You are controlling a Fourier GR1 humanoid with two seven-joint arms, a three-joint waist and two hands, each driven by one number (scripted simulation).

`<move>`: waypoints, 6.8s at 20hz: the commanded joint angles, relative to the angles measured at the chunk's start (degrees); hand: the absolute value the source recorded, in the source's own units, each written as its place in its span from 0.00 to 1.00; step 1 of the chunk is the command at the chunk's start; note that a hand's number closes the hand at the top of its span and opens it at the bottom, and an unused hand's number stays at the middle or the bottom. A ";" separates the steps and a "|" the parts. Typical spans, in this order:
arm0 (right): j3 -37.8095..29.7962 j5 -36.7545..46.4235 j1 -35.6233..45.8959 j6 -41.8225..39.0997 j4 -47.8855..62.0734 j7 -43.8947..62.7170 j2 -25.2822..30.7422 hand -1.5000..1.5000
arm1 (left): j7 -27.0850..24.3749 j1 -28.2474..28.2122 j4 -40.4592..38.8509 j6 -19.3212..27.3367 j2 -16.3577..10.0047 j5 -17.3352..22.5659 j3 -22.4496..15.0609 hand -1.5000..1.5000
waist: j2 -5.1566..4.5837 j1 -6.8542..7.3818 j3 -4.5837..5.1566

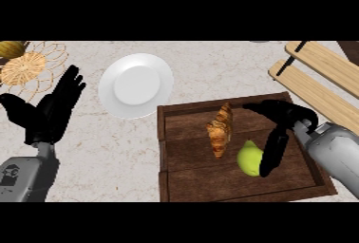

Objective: Pick the pear from the tray and place it in the tiered shelf

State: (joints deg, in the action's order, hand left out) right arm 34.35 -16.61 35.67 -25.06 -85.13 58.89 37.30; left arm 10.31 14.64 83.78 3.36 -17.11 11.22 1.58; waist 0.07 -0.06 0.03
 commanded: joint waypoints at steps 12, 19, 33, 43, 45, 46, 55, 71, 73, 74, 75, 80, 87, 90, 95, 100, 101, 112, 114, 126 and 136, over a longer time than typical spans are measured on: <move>-2.56 8.82 -3.22 -2.32 7.25 2.68 -9.47 0.00 | 2.88 -1.68 3.72 -0.52 1.60 -1.89 0.45 0.50 | -0.12 0.46 -0.02; 1.14 12.56 -7.38 -1.07 7.48 0.68 -12.76 1.00 | 1.29 0.51 0.29 -0.77 3.12 -2.57 0.25 0.50 | -0.26 0.42 -0.01; 18.84 43.38 -15.57 6.00 -26.96 -22.47 -5.33 1.00 | 2.93 -2.72 2.70 -1.53 1.21 -1.95 2.63 0.50 | 1.63 -2.55 -0.14; 17.12 51.18 -35.39 27.66 -53.15 -24.69 -0.27 1.00 | 3.35 -1.25 3.34 -0.13 1.73 -2.21 3.42 0.50 | 0.59 -3.66 -0.16; 13.50 51.22 -36.41 29.01 -60.06 -23.99 1.45 1.00 | 2.33 -3.34 4.44 -0.67 1.50 -2.37 3.44 0.50 | 0.55 -2.46 -0.11; 11.18 51.02 -37.37 30.80 -60.89 -25.18 2.68 1.00 | 0.22 -3.95 2.78 -1.32 1.68 -2.50 3.58 0.50 | 0.41 -2.71 -0.10; -4.99 41.91 -35.76 32.51 -67.27 -19.20 3.27 1.00 | 2.62 -4.04 5.61 -0.88 2.16 -2.63 2.74 0.50 | 0.28 -1.94 0.00; -51.72 9.72 -22.02 16.92 -43.68 -18.78 12.36 1.00 | 2.40 -1.67 4.05 -0.38 3.70 -2.88 2.82 0.50 | 0.10 -1.00 -0.07; -58.61 3.85 -23.62 14.03 -40.45 -21.72 13.07 1.00 | 2.31 -1.29 2.39 -0.96 2.60 -3.33 3.32 0.50 | 0.20 -1.87 -0.12; -58.63 3.40 -22.11 13.44 -37.58 -20.98 12.73 1.00 | 3.58 -2.94 6.00 -2.96 1.72 -1.30 3.80 0.50 | 0.15 -0.53 -0.07; -62.14 2.38 -23.92 11.53 -31.95 -27.88 12.42 1.00 | 3.64 -0.69 3.19 -2.47 1.60 -1.46 4.36 0.50 | 0.03 -1.21 -0.16; -66.27 6.19 -24.90 6.59 -18.15 -39.09 11.85 1.00 | 2.97 -1.41 4.48 -1.36 4.06 -3.59 1.95 0.50 | -0.16 0.13 -0.10; -68.42 8.72 -21.35 1.04 -3.55 -48.69 15.30 1.00 | 3.25 0.83 2.72 -2.32 3.81 -3.41 3.47 0.50 | -0.15 0.27 -0.04; -67.52 11.92 -19.49 0.41 4.20 -55.57 16.12 1.00 | -0.57 1.33 -2.18 -3.79 3.92 -3.63 4.12 0.50 | -0.27 0.38 -0.04; -66.00 16.38 -16.12 1.35 13.92 -63.06 16.83 1.00 | 3.87 -1.09 4.29 -4.71 3.04 -3.06 3.97 0.50 | -0.23 0.73 -0.06; -65.15 18.49 -16.32 1.79 16.51 -66.75 15.38 1.00 | 3.04 -3.88 6.51 -3.82 4.54 -4.17 3.85 0.50 | -0.13 0.57 -0.05; -66.07 16.93 -13.43 -0.52 20.56 -66.92 18.38 1.00 | -0.26 0.14 -0.24 -5.64 3.36 -3.22 5.91 0.50 | -0.25 0.45 -0.03; -66.39 22.66 -0.42 14.93 40.15 -73.62 16.43 0.00 | 5.82 3.40 3.59 -3.42 4.20 -4.29 4.34 0.50 | -0.37 1.41 -0.11; -67.04 21.07 -0.28 12.80 41.60 -76.91 16.81 0.00 | 2.33 3.13 -0.54 -3.38 5.05 -5.29 4.45 0.50 | -0.33 0.71 -0.07; -69.41 19.11 -1.15 -12.91 64.25 -81.66 34.94 0.00 | 4.22 1.55 3.18 -4.83 4.43 -3.62 5.00 0.50 | -0.58 1.08 -0.26; -72.70 16.15 -4.79 -26.64 69.37 -88.61 41.98 0.00 | 2.86 -0.07 3.16 -3.70 5.44 -4.81 4.60 0.50 | -0.53 0.14 -0.58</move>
State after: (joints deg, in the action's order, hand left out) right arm -37.56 0.09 33.65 -42.76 -17.25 -22.24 77.69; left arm 13.29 15.12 86.64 -0.58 -11.94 6.31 6.03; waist -0.57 0.63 -0.43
